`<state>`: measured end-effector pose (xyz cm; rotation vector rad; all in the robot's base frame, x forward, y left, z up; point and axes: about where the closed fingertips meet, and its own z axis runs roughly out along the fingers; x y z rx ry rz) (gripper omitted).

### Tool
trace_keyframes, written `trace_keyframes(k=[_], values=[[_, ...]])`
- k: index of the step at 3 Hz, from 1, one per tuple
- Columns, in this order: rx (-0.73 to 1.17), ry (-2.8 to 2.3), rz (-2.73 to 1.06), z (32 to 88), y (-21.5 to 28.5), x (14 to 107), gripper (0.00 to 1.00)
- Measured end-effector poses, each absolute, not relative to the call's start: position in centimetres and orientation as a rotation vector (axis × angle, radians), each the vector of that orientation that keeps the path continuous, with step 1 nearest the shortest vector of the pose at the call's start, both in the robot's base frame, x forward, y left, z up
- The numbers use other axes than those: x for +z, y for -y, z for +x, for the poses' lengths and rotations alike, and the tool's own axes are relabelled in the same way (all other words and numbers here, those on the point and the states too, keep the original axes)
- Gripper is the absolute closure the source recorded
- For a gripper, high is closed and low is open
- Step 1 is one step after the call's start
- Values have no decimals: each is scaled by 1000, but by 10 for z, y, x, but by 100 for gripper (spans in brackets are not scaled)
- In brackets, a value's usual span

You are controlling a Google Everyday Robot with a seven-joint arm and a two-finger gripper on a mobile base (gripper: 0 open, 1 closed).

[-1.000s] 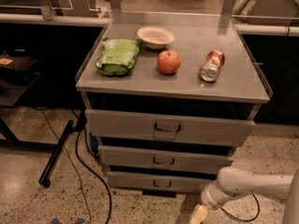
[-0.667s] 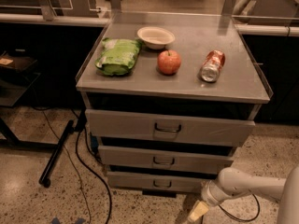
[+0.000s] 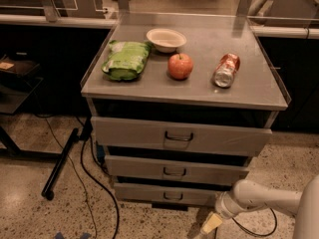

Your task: Open bottom drawer

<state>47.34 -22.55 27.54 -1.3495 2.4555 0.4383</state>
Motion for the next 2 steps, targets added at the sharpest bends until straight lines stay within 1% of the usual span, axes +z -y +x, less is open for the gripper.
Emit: trace_keyframes(k=[1,2], values=[[466,-2455,-1302,480,223,256,0],[455,-2426,-1245,497,219,245,0]])
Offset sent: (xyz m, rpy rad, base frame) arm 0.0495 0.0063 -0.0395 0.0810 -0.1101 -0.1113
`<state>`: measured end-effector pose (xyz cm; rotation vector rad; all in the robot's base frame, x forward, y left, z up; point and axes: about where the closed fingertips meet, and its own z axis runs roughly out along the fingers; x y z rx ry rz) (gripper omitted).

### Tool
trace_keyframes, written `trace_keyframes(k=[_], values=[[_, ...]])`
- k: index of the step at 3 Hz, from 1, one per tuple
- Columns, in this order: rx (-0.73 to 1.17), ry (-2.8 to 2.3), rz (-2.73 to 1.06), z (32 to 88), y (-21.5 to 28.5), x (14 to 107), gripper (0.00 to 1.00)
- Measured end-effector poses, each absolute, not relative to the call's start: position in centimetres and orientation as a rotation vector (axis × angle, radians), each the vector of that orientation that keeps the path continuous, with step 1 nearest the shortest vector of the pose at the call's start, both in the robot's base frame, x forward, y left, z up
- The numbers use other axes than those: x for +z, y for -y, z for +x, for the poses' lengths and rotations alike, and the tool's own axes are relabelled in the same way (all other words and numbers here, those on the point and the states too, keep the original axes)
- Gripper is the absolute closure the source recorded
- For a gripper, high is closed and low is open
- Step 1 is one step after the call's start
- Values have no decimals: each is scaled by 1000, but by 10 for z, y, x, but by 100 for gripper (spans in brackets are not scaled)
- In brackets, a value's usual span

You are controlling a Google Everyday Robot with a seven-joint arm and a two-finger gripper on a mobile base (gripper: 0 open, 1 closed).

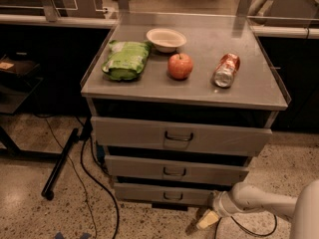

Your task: Open bottom drawer

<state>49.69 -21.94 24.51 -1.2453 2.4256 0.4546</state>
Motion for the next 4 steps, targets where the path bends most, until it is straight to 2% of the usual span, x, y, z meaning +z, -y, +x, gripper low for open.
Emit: trace_keyframes(k=[4], values=[[386,-2399,-1172,529,216,212,0]])
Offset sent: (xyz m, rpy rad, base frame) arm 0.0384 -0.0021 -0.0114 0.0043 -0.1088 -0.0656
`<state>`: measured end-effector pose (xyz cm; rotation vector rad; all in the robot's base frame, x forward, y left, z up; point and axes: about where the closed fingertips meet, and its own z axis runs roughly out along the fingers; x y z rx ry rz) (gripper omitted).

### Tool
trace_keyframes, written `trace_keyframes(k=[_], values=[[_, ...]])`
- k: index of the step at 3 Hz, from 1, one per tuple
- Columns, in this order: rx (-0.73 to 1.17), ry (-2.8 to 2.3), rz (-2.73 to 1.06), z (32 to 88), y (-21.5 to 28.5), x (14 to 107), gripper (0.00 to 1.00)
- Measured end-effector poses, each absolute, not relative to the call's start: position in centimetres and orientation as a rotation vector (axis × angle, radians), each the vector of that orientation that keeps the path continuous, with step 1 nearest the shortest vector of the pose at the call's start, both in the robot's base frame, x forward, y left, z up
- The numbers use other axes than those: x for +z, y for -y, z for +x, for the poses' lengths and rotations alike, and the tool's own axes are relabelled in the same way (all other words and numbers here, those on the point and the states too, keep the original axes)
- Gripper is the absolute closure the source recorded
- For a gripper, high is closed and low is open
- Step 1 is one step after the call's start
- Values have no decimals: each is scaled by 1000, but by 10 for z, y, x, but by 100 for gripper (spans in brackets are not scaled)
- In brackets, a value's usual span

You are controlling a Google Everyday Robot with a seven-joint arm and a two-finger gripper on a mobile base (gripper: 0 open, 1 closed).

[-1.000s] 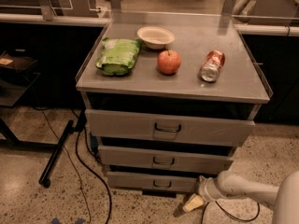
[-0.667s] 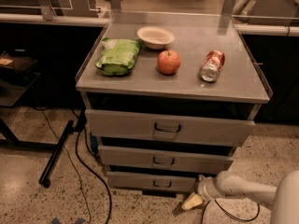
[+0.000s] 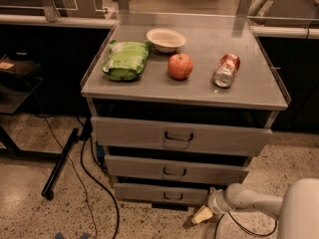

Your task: Open bottom drawer

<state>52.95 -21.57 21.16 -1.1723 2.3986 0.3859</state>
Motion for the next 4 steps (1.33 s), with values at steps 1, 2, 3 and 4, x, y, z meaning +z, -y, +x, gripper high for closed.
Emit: trace_keyframes(k=[1,2,3,4], values=[[368,-2393,-1179,534,217,204,0],[349,-2386,-1191,539,219,200,0],[358,-2397,-1216,539,216,185,0],[367,-2415,-1254,539,212,172,0]])
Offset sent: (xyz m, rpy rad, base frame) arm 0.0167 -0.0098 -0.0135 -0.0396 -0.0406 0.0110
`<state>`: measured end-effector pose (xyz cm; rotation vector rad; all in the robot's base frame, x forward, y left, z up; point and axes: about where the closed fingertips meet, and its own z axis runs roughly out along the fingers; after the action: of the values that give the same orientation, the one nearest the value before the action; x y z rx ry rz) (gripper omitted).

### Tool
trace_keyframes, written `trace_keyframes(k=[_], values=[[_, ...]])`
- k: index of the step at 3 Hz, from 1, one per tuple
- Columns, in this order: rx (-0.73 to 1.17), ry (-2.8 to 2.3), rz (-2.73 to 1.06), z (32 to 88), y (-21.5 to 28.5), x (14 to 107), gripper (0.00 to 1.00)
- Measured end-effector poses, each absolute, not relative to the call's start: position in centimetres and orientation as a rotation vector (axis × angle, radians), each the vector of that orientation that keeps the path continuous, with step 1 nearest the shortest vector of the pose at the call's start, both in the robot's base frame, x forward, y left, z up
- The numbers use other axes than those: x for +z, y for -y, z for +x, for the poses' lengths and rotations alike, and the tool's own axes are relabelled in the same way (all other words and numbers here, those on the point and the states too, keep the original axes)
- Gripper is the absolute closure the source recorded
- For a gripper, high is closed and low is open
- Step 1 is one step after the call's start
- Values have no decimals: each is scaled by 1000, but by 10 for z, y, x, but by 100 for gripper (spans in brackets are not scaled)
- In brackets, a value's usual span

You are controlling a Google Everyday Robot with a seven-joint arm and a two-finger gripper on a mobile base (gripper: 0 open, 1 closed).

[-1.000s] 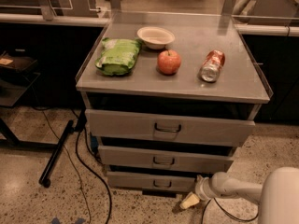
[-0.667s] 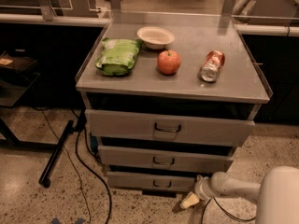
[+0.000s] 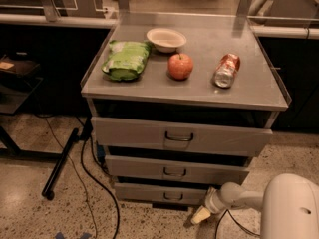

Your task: Open bottom drawer

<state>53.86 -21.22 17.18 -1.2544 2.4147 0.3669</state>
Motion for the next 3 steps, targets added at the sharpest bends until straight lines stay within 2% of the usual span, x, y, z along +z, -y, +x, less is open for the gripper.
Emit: trace_keyframes(k=[2,3], values=[[413,-2450,-1327,511,212,177,0],[524,-2506,-1361,437,218,209,0]])
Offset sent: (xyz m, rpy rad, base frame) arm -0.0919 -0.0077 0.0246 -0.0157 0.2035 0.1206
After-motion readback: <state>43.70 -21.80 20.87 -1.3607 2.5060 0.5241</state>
